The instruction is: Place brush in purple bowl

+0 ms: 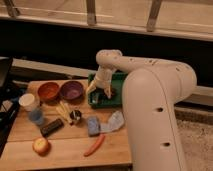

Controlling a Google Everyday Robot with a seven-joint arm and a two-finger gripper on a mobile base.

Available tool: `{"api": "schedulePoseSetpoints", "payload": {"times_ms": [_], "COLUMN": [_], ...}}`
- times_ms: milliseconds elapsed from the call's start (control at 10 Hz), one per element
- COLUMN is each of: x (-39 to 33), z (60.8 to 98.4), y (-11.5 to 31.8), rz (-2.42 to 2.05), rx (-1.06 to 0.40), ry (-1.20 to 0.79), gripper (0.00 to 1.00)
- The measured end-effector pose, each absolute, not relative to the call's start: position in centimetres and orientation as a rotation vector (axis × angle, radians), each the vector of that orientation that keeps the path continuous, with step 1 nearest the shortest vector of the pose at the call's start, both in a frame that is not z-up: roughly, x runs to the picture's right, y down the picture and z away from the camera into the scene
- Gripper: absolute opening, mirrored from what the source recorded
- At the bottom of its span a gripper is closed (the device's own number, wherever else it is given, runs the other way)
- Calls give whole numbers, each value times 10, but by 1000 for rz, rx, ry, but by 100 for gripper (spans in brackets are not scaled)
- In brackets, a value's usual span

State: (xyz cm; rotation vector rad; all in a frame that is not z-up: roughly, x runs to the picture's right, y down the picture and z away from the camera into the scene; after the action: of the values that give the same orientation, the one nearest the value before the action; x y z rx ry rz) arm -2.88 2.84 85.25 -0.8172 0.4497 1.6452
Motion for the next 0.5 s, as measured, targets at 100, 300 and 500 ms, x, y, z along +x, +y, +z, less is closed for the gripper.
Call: {"api": "schedulePoseSetpoints", "payload": {"times_ms": [100,300,500], "x": [-30,-22,-16], "z": [853,862,872], "y": [29,28,17], "rz": [1644,1662,1677], "rx": [-817,-797,-767], "ry": [453,478,493], "gripper": [80,80,80]}}
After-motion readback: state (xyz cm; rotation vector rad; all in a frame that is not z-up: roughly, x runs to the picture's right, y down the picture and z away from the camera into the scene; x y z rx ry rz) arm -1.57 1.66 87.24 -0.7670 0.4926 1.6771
